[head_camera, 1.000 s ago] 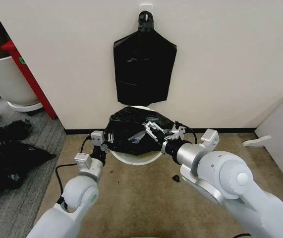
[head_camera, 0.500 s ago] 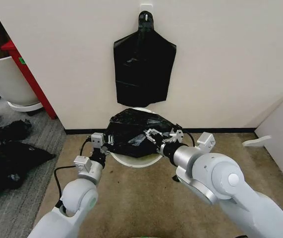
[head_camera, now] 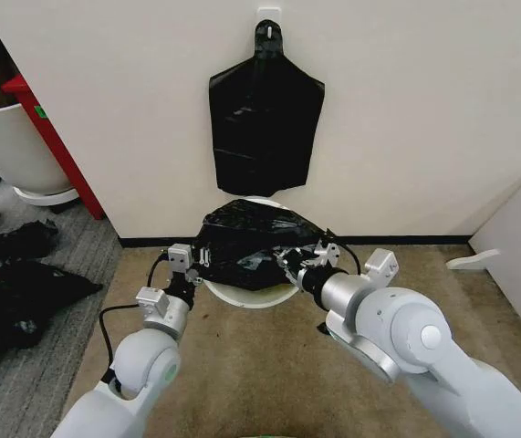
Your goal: Place the garbage bag over the trash bin.
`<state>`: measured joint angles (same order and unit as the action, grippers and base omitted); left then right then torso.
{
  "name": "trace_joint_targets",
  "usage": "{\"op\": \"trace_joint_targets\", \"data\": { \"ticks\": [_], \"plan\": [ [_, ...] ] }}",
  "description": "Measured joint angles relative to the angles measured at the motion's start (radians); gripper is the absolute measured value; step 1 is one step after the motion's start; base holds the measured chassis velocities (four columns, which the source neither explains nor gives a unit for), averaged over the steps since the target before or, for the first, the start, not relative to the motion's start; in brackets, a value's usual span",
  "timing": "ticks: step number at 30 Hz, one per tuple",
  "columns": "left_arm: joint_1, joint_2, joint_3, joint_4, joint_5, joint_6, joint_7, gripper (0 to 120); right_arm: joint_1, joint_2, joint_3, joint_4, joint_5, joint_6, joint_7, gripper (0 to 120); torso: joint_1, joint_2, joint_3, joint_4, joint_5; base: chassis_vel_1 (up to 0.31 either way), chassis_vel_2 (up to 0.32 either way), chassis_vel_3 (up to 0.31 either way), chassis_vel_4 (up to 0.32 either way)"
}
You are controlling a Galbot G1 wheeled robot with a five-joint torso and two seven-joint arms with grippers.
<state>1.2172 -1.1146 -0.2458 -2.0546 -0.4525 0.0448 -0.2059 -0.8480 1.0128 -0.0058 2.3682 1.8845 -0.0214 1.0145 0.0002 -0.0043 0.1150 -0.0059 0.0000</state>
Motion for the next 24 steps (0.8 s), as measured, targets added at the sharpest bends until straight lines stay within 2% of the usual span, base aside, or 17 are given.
{"op": "trace_joint_targets", "data": {
  "ticks": [9,18,24],
  "plan": [
    [-0.024,0.01,-0.004,0.0,-0.058,0.044,-0.019,0,-0.055,-0.037,0.021,0.028,-0.028,-0.071,-0.09,0,0.0,0.0,0.0,0.0,0.0,0.0,0.0,0.0,0.0],
    [-0.072,0.046,-0.017,0.004,-0.212,0.115,-0.072,0,-0.097,-0.107,0.044,0.069,-0.03,-0.157,-0.142,0,0.0,0.0,0.0,0.0,0.0001,0.0,0.0,0.0,0.0],
    [-0.126,0.052,-0.021,0.012,-0.304,0.149,-0.11,0,-0.118,-0.136,0.052,0.084,-0.032,-0.174,-0.117,0,0.0,0.0,0.0,-0.0001,0.0001,0.0,0.0,0.0,0.0]
  ]
}}
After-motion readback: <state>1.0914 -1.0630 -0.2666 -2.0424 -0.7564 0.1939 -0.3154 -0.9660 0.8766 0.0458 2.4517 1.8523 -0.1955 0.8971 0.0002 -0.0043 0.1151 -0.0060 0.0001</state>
